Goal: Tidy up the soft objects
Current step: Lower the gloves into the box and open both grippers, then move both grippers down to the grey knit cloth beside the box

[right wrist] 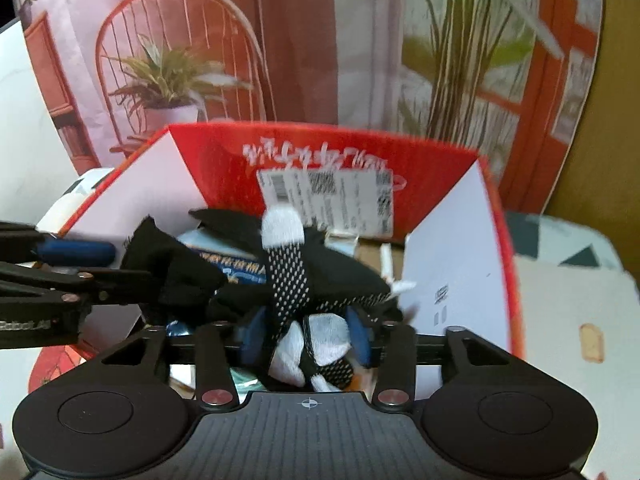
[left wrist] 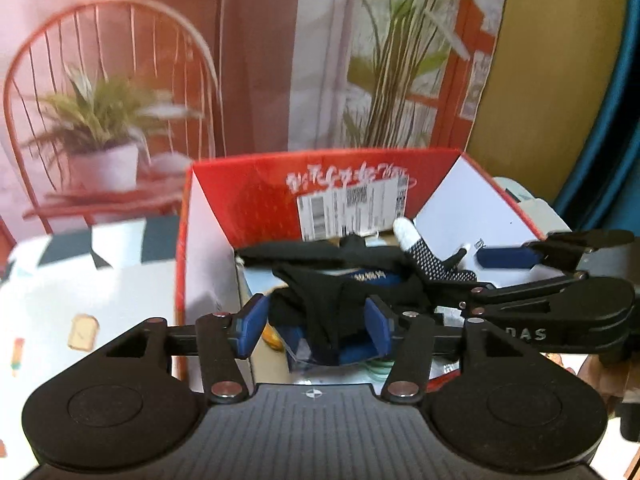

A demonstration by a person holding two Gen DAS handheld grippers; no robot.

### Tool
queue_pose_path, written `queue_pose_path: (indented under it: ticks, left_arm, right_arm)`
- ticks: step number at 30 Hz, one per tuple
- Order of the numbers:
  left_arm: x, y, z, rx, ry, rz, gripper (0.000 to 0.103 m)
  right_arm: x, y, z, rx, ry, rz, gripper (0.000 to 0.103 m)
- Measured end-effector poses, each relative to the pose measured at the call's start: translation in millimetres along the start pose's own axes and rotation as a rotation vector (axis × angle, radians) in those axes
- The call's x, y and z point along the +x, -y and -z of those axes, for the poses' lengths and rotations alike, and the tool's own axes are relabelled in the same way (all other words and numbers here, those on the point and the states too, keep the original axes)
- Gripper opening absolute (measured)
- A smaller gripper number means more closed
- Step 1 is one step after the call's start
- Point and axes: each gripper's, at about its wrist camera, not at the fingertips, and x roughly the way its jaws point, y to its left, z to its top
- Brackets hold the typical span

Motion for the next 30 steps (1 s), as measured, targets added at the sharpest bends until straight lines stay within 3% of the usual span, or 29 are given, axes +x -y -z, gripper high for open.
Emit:
queue_pose_path:
  ticks: [5,8,15,30]
  left_arm:
    - [-24.2,7.4,3.4,0.064,0.065,-0.047,0.091]
    - [-39.2,9.7,6.0,0.087,0.095,-0.083,0.098]
    - [-70.9,8.0,21.2,0.084,0.136,-0.132,0.099]
    - [-120.4,0.8,76.0,0.025,0.198,-0.163,0.099]
  right_arm:
    - [-27.0,-4.9,-0.7,-0.028,0.080,0.001,0.088]
    - [-41.4,-10.2,1.6,-0.048,0.111,0.019,0.101]
    - [-66.0,-17.4,12.9,-0.033,0.147,0.027,0.102]
    - [-107.7,-34.9,65.2,0.021,0.209,0.005,0.103]
